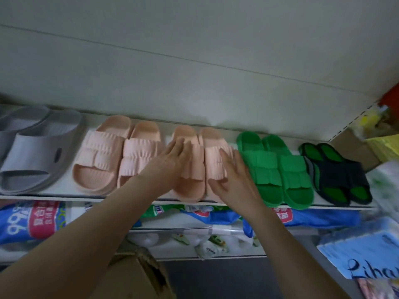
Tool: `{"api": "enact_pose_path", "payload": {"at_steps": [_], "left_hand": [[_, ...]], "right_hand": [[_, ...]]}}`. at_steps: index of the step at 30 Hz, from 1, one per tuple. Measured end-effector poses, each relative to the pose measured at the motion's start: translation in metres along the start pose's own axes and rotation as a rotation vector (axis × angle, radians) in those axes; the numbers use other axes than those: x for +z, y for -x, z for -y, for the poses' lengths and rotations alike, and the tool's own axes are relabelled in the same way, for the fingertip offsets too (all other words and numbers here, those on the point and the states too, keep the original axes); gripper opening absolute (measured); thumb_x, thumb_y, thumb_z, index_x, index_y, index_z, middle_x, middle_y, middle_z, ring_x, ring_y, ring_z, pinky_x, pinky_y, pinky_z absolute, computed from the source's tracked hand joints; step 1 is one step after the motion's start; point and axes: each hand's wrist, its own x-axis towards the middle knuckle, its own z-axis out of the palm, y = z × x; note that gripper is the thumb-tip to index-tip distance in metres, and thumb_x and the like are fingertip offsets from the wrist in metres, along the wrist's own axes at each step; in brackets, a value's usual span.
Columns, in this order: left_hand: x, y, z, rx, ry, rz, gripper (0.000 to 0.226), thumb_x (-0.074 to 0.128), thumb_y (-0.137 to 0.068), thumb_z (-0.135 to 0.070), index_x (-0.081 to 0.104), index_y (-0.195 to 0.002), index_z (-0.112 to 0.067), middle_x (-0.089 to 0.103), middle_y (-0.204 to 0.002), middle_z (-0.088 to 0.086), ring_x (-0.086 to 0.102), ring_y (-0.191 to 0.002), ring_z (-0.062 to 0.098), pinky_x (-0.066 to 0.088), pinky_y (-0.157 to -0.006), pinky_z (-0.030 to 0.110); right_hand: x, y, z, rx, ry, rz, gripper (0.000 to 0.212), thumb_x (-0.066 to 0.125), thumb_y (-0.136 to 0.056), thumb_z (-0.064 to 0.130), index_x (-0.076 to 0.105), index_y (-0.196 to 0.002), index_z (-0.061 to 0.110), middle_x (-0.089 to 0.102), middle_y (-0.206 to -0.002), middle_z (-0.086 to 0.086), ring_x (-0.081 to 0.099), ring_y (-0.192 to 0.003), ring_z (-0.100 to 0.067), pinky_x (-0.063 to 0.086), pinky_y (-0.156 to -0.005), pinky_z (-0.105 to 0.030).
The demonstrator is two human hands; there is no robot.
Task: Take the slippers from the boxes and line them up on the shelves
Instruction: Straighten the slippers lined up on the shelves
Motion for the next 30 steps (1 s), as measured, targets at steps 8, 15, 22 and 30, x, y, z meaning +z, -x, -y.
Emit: {"api": "enact_pose_path", "payload": {"at_steps": [8, 15, 22, 30], "left_hand": [[-0.004, -0.015, -0.004, -0.058, -0.013, 0.129, 0.096, 0.064, -0.088, -0.022, -0.007, -0.151, -0.007, -0.007, -0.160, 0.016, -0.003, -0.148, 0.031, 0.005, -0.117, 0.032], [-0.005, -0.010, -0.006, -0.086, -0.048, 0.143, 0.103, 0.068, -0.084, -0.025, -0.008, -0.151, -0.008, -0.011, -0.159, 0.016, -0.004, -0.147, 0.035, 0.007, -0.119, 0.041], [0.005, -0.023, -0.068, 0.189, -0.069, -0.189, 0.084, 0.082, -0.063, -0.012, 0.045, -0.136, 0.005, 0.047, -0.139, 0.028, 0.044, -0.129, 0.046, 0.028, -0.105, 0.047], [0.031, -0.093, -0.176, 0.115, 0.087, -0.058, 0.106, 0.070, -0.080, -0.044, 0.002, -0.152, -0.006, 0.006, -0.159, 0.019, 0.007, -0.147, 0.035, 0.012, -0.120, 0.042]], "right_hand": [[0.010, -0.011, -0.001, 0.030, 0.031, -0.052, 0.080, 0.046, -0.093, 0.057, 0.001, -0.155, 0.033, -0.004, -0.164, -0.009, 0.014, -0.148, -0.034, 0.026, -0.115, -0.045], [-0.008, -0.001, 0.002, 0.021, 0.007, -0.013, 0.079, 0.049, -0.095, 0.052, 0.004, -0.156, 0.030, -0.001, -0.164, -0.009, 0.012, -0.149, -0.032, 0.023, -0.116, -0.042], [-0.050, 0.040, -0.091, 0.186, 0.062, -0.252, 0.069, 0.054, -0.093, 0.024, 0.022, -0.154, 0.026, 0.024, -0.157, -0.017, 0.028, -0.142, -0.038, 0.031, -0.115, -0.049], [-0.071, 0.035, -0.197, 0.151, 0.059, -0.008, 0.083, 0.046, -0.093, 0.060, -0.005, -0.154, 0.038, -0.005, -0.164, -0.011, 0.013, -0.148, -0.036, 0.032, -0.113, -0.049]]}}
